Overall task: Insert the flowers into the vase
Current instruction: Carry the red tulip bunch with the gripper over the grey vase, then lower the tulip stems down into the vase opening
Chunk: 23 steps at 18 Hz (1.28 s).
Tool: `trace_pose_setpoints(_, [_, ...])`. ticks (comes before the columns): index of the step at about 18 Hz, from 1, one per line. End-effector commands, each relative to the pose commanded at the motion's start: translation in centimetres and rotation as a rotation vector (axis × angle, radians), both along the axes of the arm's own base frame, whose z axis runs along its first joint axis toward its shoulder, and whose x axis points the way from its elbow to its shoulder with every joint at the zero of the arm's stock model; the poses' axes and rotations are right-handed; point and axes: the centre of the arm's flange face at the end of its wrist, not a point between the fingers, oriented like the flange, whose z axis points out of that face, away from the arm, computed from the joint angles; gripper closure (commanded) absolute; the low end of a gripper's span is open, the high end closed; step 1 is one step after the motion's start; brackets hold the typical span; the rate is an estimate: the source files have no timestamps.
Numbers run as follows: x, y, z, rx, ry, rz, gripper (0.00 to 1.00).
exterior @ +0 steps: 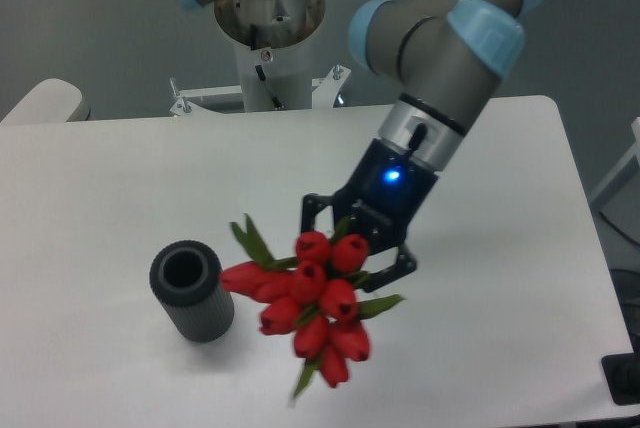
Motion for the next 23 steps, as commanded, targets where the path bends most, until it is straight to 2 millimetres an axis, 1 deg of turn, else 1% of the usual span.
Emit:
trace_pose_setpoints(4, [1.2,0.2,0.4,0.073,-0.072,-0.056,0.73])
trace_pose_setpoints(6, [2.4,-0.5,1.9,0.091,-0.061,-0.063,0.73])
trace_pose_setpoints(7, [2.9,-0.6,2.2,0.096,-0.052,-0.067,0.73])
trace_pose_setpoints(8, [3.9,-0.4,2.4,0.105,-0.041,-0.082,0.73])
trace_pose_setpoints(10, [4.8,-0.3,2.9,0.118,-0.027,-0.095,0.73])
trace_pose_setpoints(12, [6.4,0.4,3.2,0.138,-0.038,-0.132,0.72])
trace_pose_setpoints(14, [6.9,0.6,3.2,0.151,-0.053,-0.148,0.72])
trace_pose_setpoints(16, [8.0,1.1,3.1,0.151,-0.057,-0.165,0.72])
trace_pose_setpoints(17, [8.3,1.2,3.0,0.150,-0.058,-0.171,0.72])
trace_pose_setpoints(20, [8.6,1.3,3.2,0.154,-0.058,-0.175,0.70])
trace_pose_setpoints(21, [8.7,1.3,3.0,0.152,-0.062,-0.176,0.70])
trace_pose_setpoints(23, [9.7,1.7,2.7,0.159,-0.074,-0.198,0.70])
